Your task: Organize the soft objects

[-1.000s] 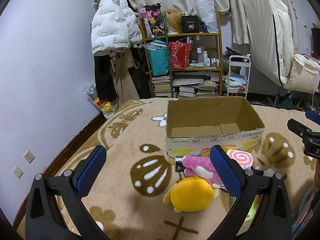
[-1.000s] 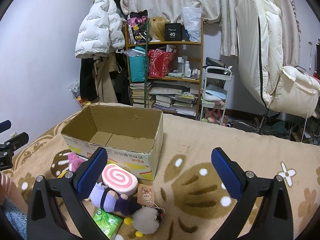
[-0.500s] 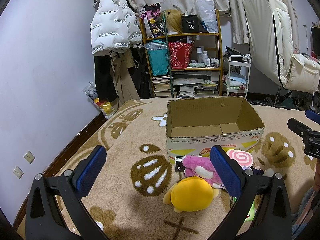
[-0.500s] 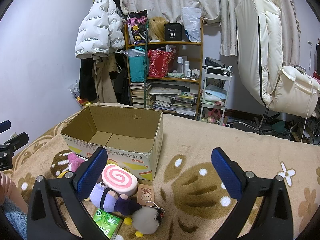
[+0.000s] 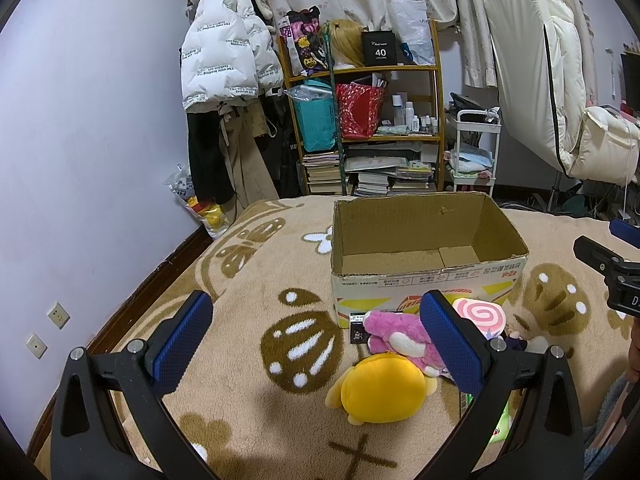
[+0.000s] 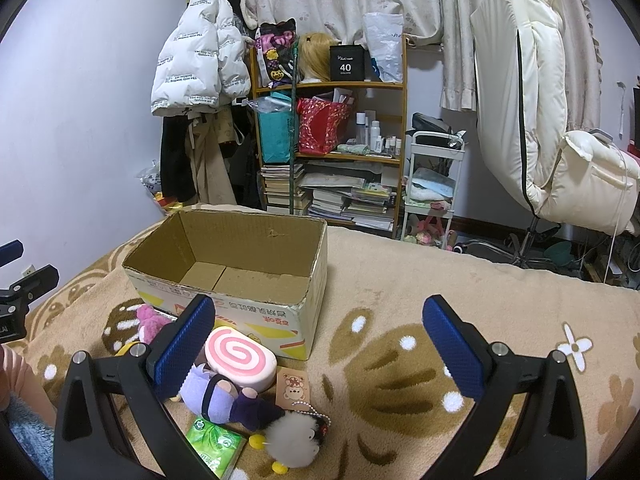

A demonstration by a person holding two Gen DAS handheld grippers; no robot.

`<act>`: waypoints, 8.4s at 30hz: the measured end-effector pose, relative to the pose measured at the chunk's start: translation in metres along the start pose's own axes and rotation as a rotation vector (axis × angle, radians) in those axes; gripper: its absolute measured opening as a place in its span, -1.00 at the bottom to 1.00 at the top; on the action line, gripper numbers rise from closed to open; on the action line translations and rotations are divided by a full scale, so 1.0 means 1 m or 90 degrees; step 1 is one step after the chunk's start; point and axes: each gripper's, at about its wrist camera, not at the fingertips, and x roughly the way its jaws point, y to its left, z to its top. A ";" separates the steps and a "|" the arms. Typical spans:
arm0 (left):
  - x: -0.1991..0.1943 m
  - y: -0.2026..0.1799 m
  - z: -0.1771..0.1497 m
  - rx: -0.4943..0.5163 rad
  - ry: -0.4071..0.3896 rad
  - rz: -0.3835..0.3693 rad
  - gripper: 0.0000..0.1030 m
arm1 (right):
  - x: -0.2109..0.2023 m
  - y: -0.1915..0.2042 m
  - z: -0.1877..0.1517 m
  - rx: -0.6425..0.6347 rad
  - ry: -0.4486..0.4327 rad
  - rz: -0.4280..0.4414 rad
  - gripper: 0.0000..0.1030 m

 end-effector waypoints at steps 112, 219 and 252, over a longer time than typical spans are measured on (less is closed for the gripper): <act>0.101 -0.060 -0.018 -0.008 0.282 -0.138 0.60 | 0.117 0.025 -0.047 0.016 0.332 0.229 0.65; 0.127 -0.050 0.041 0.007 0.056 -0.062 0.93 | 0.109 0.002 0.016 0.132 0.014 0.210 0.93; 0.026 -0.024 0.000 0.029 0.111 -0.045 0.94 | 0.017 0.002 -0.011 0.143 0.110 0.134 1.00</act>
